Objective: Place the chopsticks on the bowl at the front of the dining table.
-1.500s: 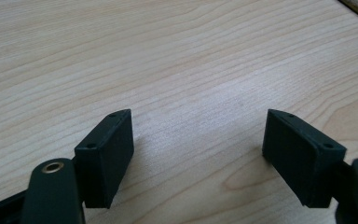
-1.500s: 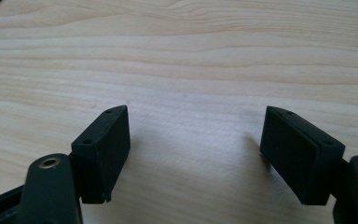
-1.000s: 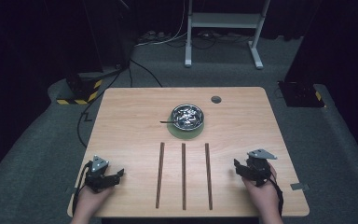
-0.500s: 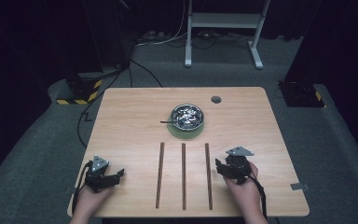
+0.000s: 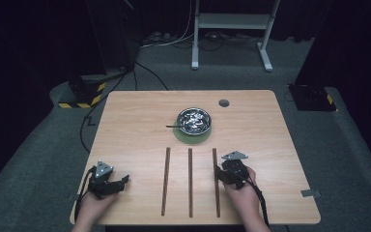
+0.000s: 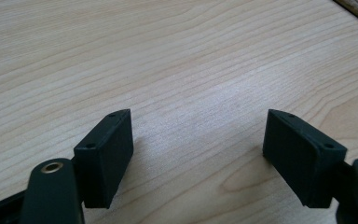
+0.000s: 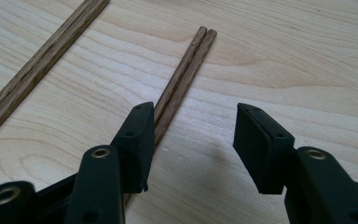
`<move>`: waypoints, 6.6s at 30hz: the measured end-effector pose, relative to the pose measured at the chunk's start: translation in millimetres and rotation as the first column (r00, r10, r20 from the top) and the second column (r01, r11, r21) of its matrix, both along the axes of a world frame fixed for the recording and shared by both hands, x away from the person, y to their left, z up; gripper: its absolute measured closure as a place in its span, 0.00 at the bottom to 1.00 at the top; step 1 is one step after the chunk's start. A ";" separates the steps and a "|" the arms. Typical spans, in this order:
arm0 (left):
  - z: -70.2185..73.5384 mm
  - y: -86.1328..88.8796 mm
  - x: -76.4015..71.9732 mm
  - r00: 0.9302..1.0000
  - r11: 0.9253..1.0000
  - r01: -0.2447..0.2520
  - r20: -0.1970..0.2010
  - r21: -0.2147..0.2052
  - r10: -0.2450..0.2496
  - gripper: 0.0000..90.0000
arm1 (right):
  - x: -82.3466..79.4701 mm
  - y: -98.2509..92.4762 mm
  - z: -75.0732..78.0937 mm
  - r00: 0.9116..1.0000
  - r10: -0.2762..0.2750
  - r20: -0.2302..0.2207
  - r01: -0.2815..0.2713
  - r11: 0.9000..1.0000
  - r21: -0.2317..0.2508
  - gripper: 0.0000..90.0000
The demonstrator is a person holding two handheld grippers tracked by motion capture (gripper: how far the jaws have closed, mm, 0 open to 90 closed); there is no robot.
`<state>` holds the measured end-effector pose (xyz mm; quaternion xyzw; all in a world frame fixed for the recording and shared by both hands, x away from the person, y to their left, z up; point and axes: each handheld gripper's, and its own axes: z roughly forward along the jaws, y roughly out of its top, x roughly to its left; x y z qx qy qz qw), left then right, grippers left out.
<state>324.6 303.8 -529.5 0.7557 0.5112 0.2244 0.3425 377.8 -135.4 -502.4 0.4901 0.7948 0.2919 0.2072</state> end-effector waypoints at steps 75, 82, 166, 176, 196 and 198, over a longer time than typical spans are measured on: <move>0.0 0.0 0.7 1.000 1.000 0.005 0.001 0.001 -0.005 0.27 | 3.2 -40.3 -0.6 0.988 -0.109 -0.109 0.108 0.994 -0.015 0.78; 0.0 -0.1 0.7 1.000 1.000 0.005 0.001 0.001 -0.005 0.27 | -4.1 -46.4 -1.0 0.984 -0.141 -0.108 0.138 0.990 -0.030 0.64; 0.1 0.3 0.4 1.000 1.000 0.017 0.001 0.001 -0.017 0.27 | 64.5 44.3 69.6 0.997 -0.009 0.074 0.005 0.999 0.052 0.94; 0.1 0.2 0.5 1.000 1.000 0.019 0.001 0.000 -0.019 0.27 | 100.5 65.6 62.0 0.996 -0.016 0.083 0.013 0.999 0.040 0.94; 0.1 0.4 0.2 1.000 1.000 0.025 0.001 0.001 -0.025 0.27 | 147.9 105.1 53.5 0.996 -0.030 0.080 0.025 0.997 0.067 0.94; 0.1 0.5 0.3 1.000 1.000 0.026 0.001 0.001 -0.026 0.27 | 149.3 107.5 52.9 0.996 -0.027 0.081 0.022 0.998 0.063 0.94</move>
